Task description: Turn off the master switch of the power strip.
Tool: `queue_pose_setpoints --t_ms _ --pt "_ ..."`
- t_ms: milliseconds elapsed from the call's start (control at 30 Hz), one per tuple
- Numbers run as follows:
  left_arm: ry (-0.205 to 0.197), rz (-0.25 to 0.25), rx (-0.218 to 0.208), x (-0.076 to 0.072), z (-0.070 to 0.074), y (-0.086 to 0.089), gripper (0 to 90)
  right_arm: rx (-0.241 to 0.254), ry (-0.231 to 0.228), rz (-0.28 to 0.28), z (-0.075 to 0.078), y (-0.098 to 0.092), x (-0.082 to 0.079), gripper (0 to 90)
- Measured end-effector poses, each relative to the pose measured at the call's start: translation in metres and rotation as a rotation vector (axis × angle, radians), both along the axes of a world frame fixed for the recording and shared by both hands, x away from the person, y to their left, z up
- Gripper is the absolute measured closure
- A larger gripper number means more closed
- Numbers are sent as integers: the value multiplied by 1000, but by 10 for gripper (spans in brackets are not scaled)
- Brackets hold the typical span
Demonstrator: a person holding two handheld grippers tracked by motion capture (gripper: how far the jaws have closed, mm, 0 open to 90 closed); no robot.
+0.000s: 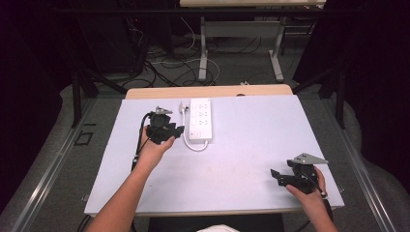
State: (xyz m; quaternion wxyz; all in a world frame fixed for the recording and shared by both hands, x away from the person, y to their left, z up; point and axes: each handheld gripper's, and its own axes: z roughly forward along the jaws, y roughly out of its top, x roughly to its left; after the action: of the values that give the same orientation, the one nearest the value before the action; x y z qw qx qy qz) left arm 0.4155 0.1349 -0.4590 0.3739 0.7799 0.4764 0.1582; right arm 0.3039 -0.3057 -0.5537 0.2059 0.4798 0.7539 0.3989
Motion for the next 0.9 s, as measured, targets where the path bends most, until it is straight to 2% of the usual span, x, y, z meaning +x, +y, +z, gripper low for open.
queue_pose_setpoints --t_ms 400,433,533,633,700,767,900 --pt "16 1 11 10 -2 -16 713 4 4 1 -1 1 0 211" --pt "23 -5 26 11 -2 -17 721 4 4 2 -1 1 0 211" --pt "15 -2 37 14 -4 -20 745 5 6 0 -1 1 0 211" --pt "18 11 30 16 -6 -24 764 5 6 0 -1 1 0 211" --pt "18 10 45 18 -7 -25 775 5 5 0 -1 1 0 211" --pt "18 20 38 20 -9 -27 789 5 4 1 -1 1 0 211" --pt "30 21 47 23 -11 -29 820 3 5 2 -1 1 1 211"
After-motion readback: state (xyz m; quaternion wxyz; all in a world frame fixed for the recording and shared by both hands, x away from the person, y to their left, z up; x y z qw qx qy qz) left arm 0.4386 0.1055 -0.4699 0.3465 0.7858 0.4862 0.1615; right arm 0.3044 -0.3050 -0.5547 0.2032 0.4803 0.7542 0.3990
